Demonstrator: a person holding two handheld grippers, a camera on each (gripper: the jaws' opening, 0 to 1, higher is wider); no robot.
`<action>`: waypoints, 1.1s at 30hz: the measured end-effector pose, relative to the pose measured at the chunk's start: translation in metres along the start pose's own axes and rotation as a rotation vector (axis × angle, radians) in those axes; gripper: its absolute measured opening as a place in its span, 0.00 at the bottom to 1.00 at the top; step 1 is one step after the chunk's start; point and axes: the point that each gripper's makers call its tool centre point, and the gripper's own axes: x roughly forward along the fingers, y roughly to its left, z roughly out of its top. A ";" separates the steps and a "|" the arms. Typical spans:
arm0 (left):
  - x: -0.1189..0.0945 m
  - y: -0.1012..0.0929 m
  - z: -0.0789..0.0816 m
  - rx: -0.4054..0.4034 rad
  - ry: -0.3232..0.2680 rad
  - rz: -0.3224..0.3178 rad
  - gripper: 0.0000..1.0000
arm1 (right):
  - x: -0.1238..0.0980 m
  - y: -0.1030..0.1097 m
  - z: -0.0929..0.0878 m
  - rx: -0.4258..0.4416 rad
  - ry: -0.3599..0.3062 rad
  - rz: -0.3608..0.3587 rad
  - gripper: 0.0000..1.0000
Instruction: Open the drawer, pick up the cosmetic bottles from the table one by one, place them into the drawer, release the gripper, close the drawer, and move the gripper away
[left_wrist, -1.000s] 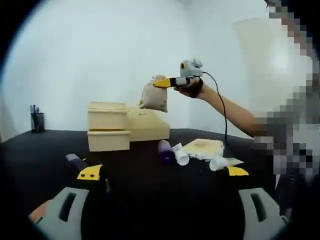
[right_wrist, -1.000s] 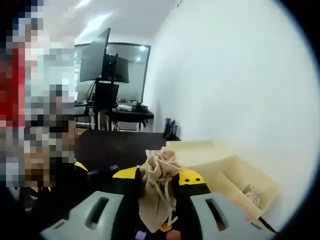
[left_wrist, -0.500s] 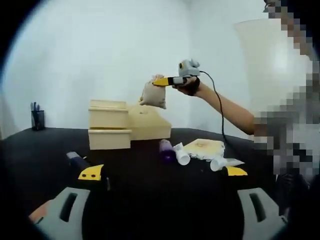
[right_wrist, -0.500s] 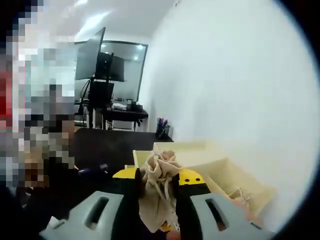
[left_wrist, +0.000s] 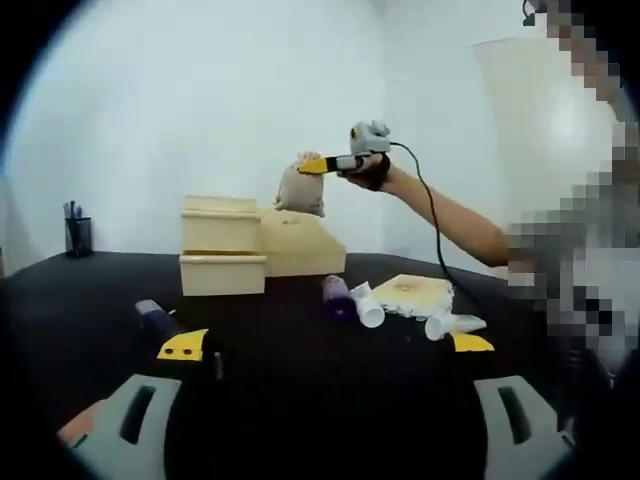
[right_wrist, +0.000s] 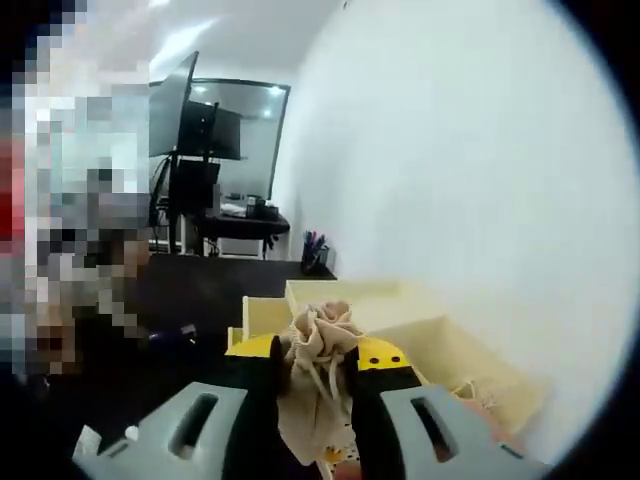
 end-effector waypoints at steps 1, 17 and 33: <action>0.000 0.000 0.000 0.001 0.000 0.001 0.88 | 0.002 -0.001 -0.001 0.001 0.001 0.000 0.24; 0.003 -0.002 0.007 -0.049 0.007 -0.034 0.88 | 0.016 -0.029 -0.019 0.011 0.020 -0.033 0.24; 0.015 -0.009 0.021 0.015 0.028 -0.023 0.87 | 0.025 -0.072 -0.008 -0.075 0.037 -0.056 0.24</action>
